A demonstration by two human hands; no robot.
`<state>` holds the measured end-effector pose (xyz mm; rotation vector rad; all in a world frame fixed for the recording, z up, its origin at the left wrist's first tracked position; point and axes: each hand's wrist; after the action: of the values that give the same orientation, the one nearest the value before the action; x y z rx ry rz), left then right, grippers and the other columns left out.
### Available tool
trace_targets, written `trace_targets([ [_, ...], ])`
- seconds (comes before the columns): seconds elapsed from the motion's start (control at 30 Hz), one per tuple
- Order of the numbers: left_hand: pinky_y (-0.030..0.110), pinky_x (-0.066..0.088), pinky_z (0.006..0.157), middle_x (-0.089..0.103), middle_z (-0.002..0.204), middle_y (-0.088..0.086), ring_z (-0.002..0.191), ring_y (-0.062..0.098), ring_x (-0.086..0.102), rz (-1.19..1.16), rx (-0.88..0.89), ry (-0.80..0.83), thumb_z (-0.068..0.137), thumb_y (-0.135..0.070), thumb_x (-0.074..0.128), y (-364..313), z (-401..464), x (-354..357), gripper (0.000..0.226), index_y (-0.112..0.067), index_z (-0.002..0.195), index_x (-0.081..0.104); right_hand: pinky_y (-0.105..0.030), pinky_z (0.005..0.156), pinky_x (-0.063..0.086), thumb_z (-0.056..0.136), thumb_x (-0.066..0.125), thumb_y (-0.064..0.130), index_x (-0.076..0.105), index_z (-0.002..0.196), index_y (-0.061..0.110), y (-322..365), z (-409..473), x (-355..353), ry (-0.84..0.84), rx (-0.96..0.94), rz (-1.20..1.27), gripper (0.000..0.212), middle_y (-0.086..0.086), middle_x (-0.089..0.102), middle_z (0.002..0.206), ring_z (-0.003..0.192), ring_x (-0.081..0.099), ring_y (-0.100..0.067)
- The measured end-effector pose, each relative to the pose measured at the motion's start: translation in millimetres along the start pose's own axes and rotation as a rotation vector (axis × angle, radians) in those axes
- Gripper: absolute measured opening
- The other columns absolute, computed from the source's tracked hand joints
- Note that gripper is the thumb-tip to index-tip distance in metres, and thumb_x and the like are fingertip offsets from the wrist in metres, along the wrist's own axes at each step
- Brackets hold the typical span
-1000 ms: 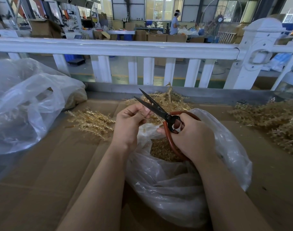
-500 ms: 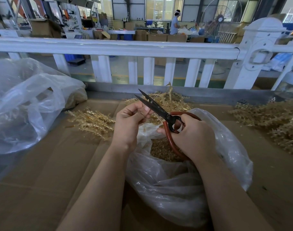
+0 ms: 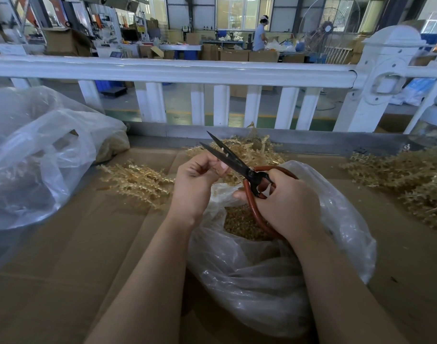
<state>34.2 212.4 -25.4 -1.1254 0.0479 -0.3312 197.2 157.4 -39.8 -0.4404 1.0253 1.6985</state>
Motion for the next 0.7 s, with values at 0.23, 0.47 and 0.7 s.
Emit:
trace_targets([
  [0.23, 0.021, 0.048, 0.072, 0.060, 0.078, 0.006, 0.075, 0.014, 0.054, -0.036, -0.008, 0.001, 0.091, 0.009, 0.056, 1.0, 0.7, 1.0, 0.016, -0.003, 0.088, 0.066, -0.016, 0.055, 0.046, 0.065, 0.030, 0.099, 0.067, 0.079, 0.022, -1.0, -0.3, 1.3, -0.028, -0.026, 0.031, 0.087, 0.015, 0.063, 0.067, 0.060, 0.055, -0.001],
  [0.47, 0.020, 0.048, 0.070, 0.059, 0.078, 0.007, 0.073, 0.012, 0.054, -0.044, -0.020, -0.014, 0.091, 0.009, 0.055, 0.2, 1.3, 0.6, 0.018, -0.005, 0.086, 0.066, -0.022, 0.060, 0.053, 0.065, 0.036, 0.097, 0.070, 0.082, 0.021, -0.8, 0.1, 1.7, -0.022, -0.031, 0.046, 0.085, 0.015, 0.066, 0.071, 0.063, 0.059, -0.004],
  [0.7, 0.020, 0.048, 0.072, 0.056, 0.080, 0.015, 0.074, 0.016, 0.053, 0.048, 0.006, 0.000, 0.092, 0.008, 0.056, -1.0, -0.2, 2.1, 0.021, -0.008, 0.081, 0.062, -0.014, 0.056, 0.041, 0.065, 0.039, 0.096, 0.061, 0.082, 0.031, 2.6, -1.9, -0.2, -0.001, -0.026, 0.071, 0.071, 0.023, 0.052, 0.064, 0.062, 0.052, 0.003],
])
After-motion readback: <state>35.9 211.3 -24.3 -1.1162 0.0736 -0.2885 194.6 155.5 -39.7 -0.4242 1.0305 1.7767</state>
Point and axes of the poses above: each hand's wrist, its own z-axis towards the middle knuckle, its own x-axis out of the palm, y = z × x
